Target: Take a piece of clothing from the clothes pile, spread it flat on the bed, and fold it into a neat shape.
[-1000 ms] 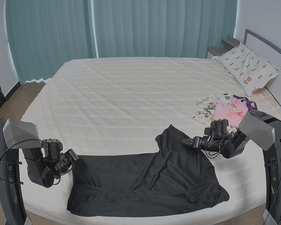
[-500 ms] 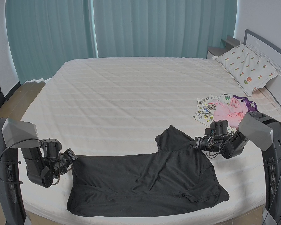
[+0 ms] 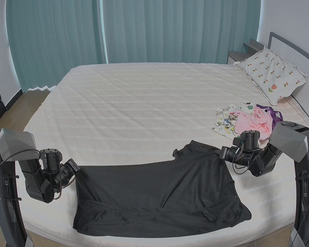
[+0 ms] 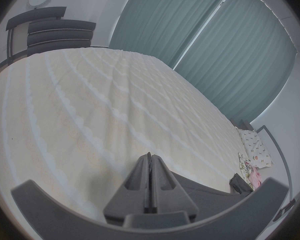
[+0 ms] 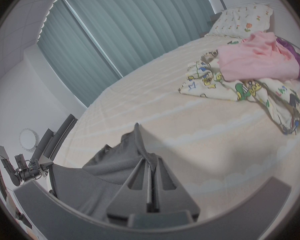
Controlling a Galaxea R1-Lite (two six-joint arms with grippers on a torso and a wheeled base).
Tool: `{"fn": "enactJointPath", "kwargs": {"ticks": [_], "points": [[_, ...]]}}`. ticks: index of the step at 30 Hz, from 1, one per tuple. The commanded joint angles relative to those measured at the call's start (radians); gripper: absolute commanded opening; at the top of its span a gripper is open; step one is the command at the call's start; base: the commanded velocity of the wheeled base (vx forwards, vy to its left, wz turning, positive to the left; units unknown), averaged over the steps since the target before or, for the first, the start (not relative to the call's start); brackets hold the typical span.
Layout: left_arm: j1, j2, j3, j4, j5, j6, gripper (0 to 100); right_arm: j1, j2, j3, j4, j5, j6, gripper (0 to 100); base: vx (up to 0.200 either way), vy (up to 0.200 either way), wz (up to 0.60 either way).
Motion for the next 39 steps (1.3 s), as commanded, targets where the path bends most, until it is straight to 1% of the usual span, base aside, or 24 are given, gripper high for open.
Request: {"fn": "enactJointPath", "kwargs": {"ticks": [1, 2, 5, 9, 13, 16, 17, 20, 22, 24, 28, 34, 39], "points": [[0.004, -0.017, -0.001, -0.002, 0.001, 0.0, 0, -0.001, -0.016, 0.014, -0.023, 0.002, 0.003, 0, 0.0, 0.0, 0.0], [0.015, -0.029, 0.005, -0.025, 0.001, 0.0, 0, -0.002, -0.013, 0.031, -0.061, -0.001, -0.002, 0, 0.0, 0.0, 0.0], [0.018, -0.028, 0.008, -0.056, 0.001, 0.0, 0, 0.002, -0.01, 0.053, -0.095, 0.0, -0.011, 0, 0.0, 0.0, 0.0], [0.023, -0.029, 0.024, -0.06, -0.002, 0.006, 0, 0.001, -0.016, 0.051, -0.153, -0.001, 0.014, 0, 0.0, 0.0, 0.0], [0.027, -0.028, 0.036, -0.06, -0.003, 0.009, 0, -0.002, -0.02, 0.074, -0.163, -0.001, 0.015, 0, 0.0, 0.0, 0.0], [0.026, -0.025, 0.054, -0.062, -0.008, 0.029, 0, -0.006, -0.026, 0.091, -0.181, 0.002, 0.015, 0, 0.0, 0.0, 0.0], [0.026, -0.028, 0.068, -0.062, -0.009, 0.055, 0, -0.01, -0.04, 0.119, -0.178, 0.003, 0.014, 0, 0.0, 0.0, 0.0], [0.026, -0.036, 0.076, -0.065, -0.009, 0.065, 0, -0.018, -0.059, 0.149, -0.187, 0.009, 0.015, 0, 0.0, 0.0, 0.0], [0.026, -0.049, 0.079, -0.065, -0.012, 0.069, 0, -0.019, -0.091, 0.192, -0.187, 0.017, 0.015, 0, 0.0, 0.0, 0.0], [0.026, -0.056, 0.08, -0.065, -0.017, 0.075, 0, -0.022, -0.123, 0.229, -0.187, 0.038, 0.015, 0, 0.0, 0.0, 0.0], [0.026, -0.065, 0.099, -0.065, -0.022, 0.11, 0, -0.036, -0.178, 0.304, -0.186, 0.074, 0.015, 0, 0.0, 0.0, 0.0], [0.026, -0.08, 0.163, -0.065, -0.023, 0.154, 0, -0.035, -0.224, 0.47, -0.192, 0.121, -0.009, 0, 0.0, 0.0, 0.0], [0.024, -0.057, 0.223, -0.065, -0.023, 0.213, 0, -0.032, -0.194, 0.593, -0.235, 0.126, -0.097, 0, 0.0, 0.0, 0.0]]}}
